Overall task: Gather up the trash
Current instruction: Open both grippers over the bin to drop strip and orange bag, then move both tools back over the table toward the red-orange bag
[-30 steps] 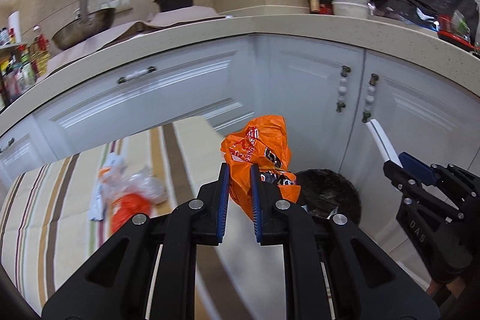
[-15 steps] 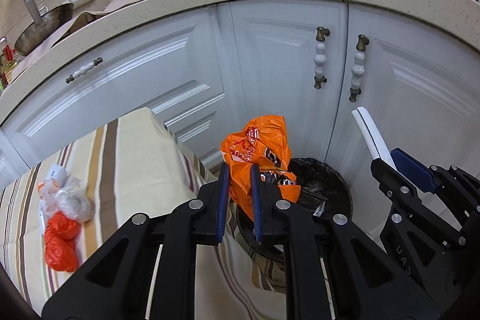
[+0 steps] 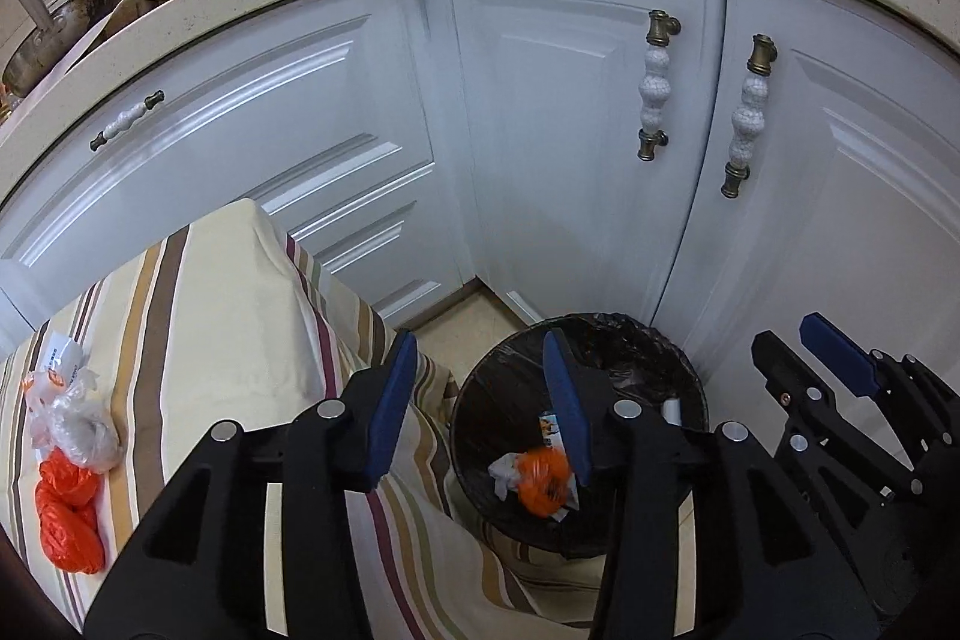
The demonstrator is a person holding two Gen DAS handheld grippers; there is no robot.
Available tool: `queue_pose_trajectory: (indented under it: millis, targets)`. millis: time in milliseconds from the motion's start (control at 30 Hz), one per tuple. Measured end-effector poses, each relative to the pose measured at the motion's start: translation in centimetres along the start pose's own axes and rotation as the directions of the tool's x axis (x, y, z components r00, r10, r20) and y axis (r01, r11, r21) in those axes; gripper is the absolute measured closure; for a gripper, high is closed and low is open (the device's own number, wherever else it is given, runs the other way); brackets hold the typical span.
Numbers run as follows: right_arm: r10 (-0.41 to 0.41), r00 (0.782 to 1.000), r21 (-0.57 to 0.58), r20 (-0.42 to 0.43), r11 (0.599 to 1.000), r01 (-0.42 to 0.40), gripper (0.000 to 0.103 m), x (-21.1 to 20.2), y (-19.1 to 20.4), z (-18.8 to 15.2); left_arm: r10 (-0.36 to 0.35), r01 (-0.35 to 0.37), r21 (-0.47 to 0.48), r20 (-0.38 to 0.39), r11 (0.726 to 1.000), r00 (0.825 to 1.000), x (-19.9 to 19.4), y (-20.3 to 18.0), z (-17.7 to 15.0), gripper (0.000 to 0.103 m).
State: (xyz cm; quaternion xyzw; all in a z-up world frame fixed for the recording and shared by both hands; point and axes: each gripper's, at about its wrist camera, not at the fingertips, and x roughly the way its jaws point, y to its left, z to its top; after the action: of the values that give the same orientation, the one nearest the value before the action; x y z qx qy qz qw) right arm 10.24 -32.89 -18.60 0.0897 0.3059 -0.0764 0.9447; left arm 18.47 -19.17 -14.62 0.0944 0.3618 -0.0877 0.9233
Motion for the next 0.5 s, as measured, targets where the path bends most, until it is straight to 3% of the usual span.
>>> queue_pose_trajectory:
  millis: [167, 500]
  targets:
    - [0.007, 1.000, -0.008, -0.001, 1.000, -0.007, 0.065, -0.9, 0.6, 0.0, 0.005, -0.005, -0.024, 0.007, 1.000, 1.000, -1.3, 1.3, 0.0, 0.053]
    - [0.067, 0.997, -0.043, 0.024, 0.997, -0.066, 0.061, -3.9, 4.9, 0.6, 0.064, -0.060, -0.083, 0.047, 0.995, 0.997, -6.3, 6.6, -1.5, 0.053]
